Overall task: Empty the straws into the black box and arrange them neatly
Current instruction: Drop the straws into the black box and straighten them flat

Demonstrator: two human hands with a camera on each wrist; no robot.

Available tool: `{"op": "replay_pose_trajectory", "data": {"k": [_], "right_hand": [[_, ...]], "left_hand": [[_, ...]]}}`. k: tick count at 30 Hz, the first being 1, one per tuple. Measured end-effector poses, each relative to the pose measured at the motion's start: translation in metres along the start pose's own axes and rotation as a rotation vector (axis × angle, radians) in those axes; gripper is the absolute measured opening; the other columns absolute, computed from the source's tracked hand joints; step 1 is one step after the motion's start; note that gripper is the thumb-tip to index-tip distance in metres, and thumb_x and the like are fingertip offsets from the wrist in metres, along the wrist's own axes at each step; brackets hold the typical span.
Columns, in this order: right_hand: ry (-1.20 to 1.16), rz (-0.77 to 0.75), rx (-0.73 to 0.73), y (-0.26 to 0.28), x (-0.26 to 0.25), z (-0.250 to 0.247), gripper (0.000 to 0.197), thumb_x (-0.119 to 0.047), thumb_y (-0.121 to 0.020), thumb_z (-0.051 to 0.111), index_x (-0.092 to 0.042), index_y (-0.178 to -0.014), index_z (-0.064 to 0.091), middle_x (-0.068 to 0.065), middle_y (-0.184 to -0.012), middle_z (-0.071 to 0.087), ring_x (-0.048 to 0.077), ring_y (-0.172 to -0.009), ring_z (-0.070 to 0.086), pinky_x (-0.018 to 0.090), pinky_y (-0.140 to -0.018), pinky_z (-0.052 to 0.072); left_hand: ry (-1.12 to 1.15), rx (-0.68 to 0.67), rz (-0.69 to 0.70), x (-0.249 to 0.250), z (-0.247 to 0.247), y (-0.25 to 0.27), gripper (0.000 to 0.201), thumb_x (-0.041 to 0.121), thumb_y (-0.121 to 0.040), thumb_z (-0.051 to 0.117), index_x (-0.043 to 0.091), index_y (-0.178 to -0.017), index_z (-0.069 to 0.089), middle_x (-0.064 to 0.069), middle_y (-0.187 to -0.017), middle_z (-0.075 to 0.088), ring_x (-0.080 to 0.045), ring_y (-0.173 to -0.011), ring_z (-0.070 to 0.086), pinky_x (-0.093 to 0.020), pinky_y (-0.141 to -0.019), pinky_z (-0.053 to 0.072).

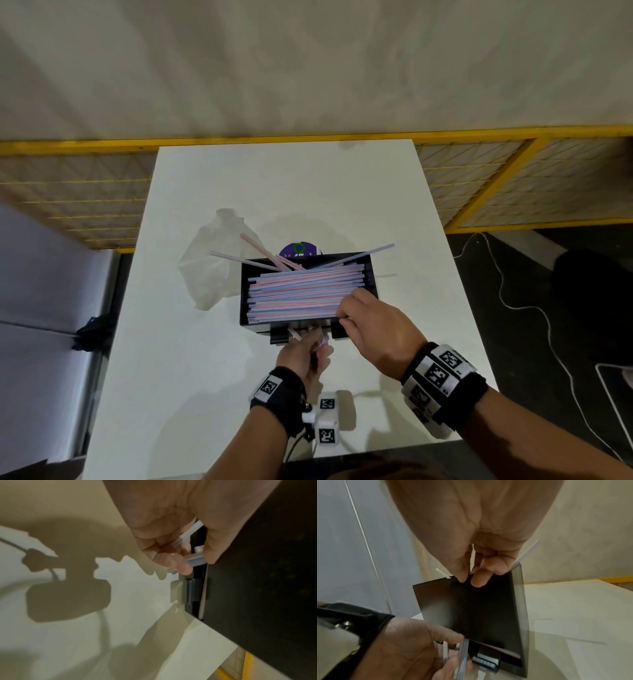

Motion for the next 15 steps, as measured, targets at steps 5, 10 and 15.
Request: {"op": "replay_pose_trajectory", "data": {"k": [5, 10, 15], "right_hand": [[0.084, -0.083, 0.071, 0.001, -0.012, -0.009, 0.008, -0.014, -0.101, 0.060, -0.008, -0.101, 0.065, 0.005, -0.101, 0.060, 0.023, -0.081, 0.058, 0.024, -0.068, 0.040], [0.059, -0.046, 0.022, -0.001, -0.004, 0.001, 0.022, -0.021, -0.109, 0.043, -0.010, -0.114, 0.060, 0.005, -0.115, 0.054, 0.020, -0.092, 0.052, 0.020, -0.075, 0.032], [0.074, 0.001, 0.024, -0.003, -0.001, 0.004, 0.017, -0.022, -0.108, 0.043, -0.015, -0.112, 0.058, 0.002, -0.112, 0.051, 0.022, -0.087, 0.055, 0.028, -0.073, 0.043]], "left_hand": [[-0.163, 0.077, 0.089, 0.002, 0.001, 0.001, 0.030, 0.031, -0.103, 0.059, 0.004, -0.092, 0.068, -0.016, -0.081, 0.077, -0.027, -0.081, 0.072, -0.032, -0.063, 0.054], [-0.139, 0.084, 0.171, 0.005, 0.007, 0.009, 0.029, 0.030, -0.108, 0.048, 0.006, -0.105, 0.063, -0.003, -0.072, 0.076, -0.019, -0.058, 0.069, -0.024, -0.047, 0.051], [-0.190, 0.046, 0.137, 0.000, 0.004, 0.012, 0.031, 0.027, -0.110, 0.042, 0.002, -0.105, 0.060, -0.021, -0.086, 0.069, -0.023, -0.053, 0.055, -0.029, -0.050, 0.043]]}}
Point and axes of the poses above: each hand's wrist, its own y-axis away from the middle knuckle, its own z-axis out of the palm, x = y × z, the point moved 9 cm from there along -y, towards the middle knuckle
